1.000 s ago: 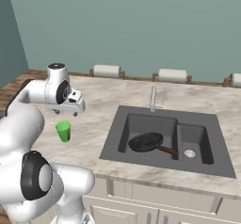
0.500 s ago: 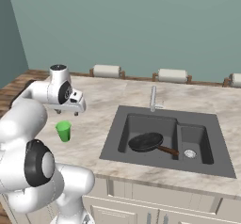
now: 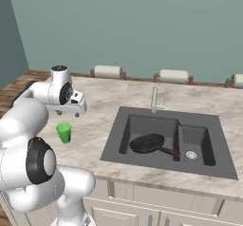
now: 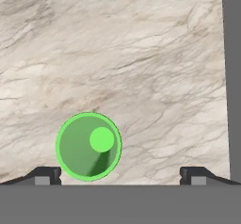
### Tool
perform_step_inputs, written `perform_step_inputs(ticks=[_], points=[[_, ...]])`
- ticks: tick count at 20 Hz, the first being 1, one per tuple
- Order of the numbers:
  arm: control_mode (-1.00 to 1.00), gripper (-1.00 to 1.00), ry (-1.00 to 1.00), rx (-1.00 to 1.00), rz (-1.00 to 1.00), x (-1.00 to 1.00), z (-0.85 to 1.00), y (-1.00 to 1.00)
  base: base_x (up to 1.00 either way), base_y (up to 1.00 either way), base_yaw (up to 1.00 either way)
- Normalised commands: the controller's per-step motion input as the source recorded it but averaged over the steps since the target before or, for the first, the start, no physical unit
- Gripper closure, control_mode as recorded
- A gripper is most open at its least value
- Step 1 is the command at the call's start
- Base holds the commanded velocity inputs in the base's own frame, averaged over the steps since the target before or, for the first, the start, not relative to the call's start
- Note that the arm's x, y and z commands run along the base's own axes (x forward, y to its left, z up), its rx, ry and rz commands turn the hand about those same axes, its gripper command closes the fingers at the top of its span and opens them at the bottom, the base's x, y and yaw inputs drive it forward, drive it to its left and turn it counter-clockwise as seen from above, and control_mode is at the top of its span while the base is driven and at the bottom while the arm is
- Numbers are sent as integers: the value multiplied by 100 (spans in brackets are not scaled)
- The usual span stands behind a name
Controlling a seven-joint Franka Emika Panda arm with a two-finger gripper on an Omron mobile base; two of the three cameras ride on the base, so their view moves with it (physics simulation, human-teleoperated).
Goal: Place the pan in the left basin and the cup in the right basin of the sink.
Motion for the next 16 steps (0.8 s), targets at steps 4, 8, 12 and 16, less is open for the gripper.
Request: perform_step_inputs(ticks=[4, 8, 12, 16], points=[[-100, -100, 0, 0, 0, 0, -4, 0, 0, 0, 0], [-100, -100, 0, 0, 0, 0, -17, 0, 0, 0, 0], [-100, -100, 0, 0, 0, 0, -19, 0, 0, 0, 0], [-100, -100, 0, 0, 0, 0, -18, 0, 0, 0, 0]])
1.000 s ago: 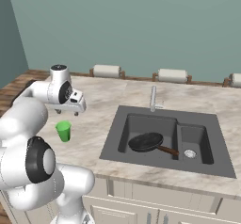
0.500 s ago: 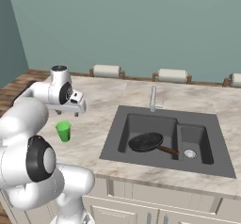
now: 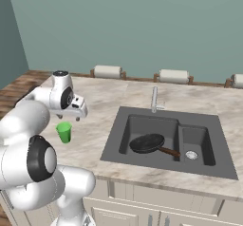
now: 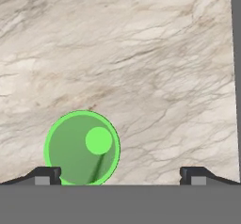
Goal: Place the pan in the left basin and the cup in the right basin of the sink.
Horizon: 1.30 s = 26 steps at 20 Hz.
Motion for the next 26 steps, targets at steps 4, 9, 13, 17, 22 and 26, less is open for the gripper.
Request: perform_step_inputs(ticks=[4, 9, 13, 17, 22, 26], points=[[-100, -100, 0, 0, 0, 0, -16, 0, 0, 0, 0], [-100, -100, 0, 0, 0, 0, -14, 0, 0, 0, 0], [-100, -100, 0, 0, 0, 0, -14, 0, 0, 0, 0], [-100, -100, 0, 0, 0, 0, -14, 0, 0, 0, 0], [-100, -100, 0, 0, 0, 0, -15, 0, 0, 0, 0], [-100, -100, 0, 0, 0, 0, -12, 0, 0, 0, 0]])
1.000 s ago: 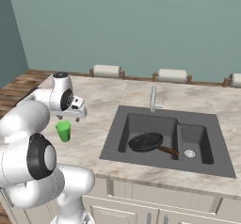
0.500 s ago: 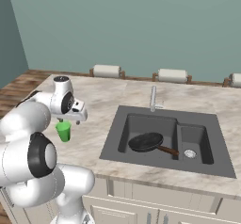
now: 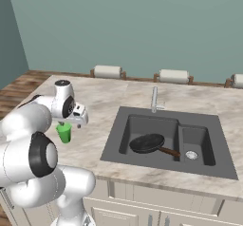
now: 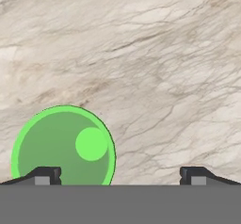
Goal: Place the pan in the left basin and the cup in the right basin of the sink.
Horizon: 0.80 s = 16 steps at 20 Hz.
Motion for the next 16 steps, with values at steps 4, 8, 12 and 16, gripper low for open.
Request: perform_step_inputs(ticks=[4, 8, 12, 16], points=[[-100, -100, 0, 0, 0, 0, -11, 0, 0, 0, 0], [-100, -100, 0, 0, 0, 0, -10, 0, 0, 0, 0], [-100, -100, 0, 0, 0, 3, -9, 0, 0, 0, 0], [-100, -100, 0, 0, 0, 4, -7, 0, 0, 0, 0]])
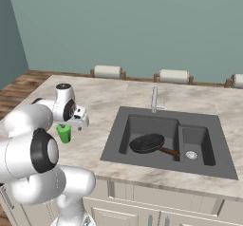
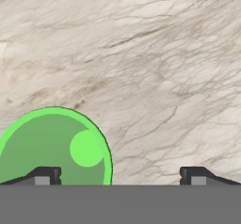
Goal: Place the pan in the left basin and the cup in the right basin of the sink.
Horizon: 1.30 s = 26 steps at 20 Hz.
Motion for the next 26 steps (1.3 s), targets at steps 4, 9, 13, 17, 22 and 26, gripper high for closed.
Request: perform_step_inputs(ticks=[4, 9, 13, 17, 22, 26], points=[[-100, -100, 0, 0, 0, 3, -8, 0, 0, 0, 0], [-100, -100, 0, 0, 0, 0, -7, 0, 0, 0, 0], [-100, -100, 0, 0, 0, 0, -8, 0, 0, 0, 0], [-100, -100, 0, 0, 0, 0, -8, 0, 0, 0, 0], [-100, -100, 0, 0, 0, 0, -7, 0, 0, 0, 0], [-100, -100, 0, 0, 0, 0, -6, 0, 0, 0, 0]])
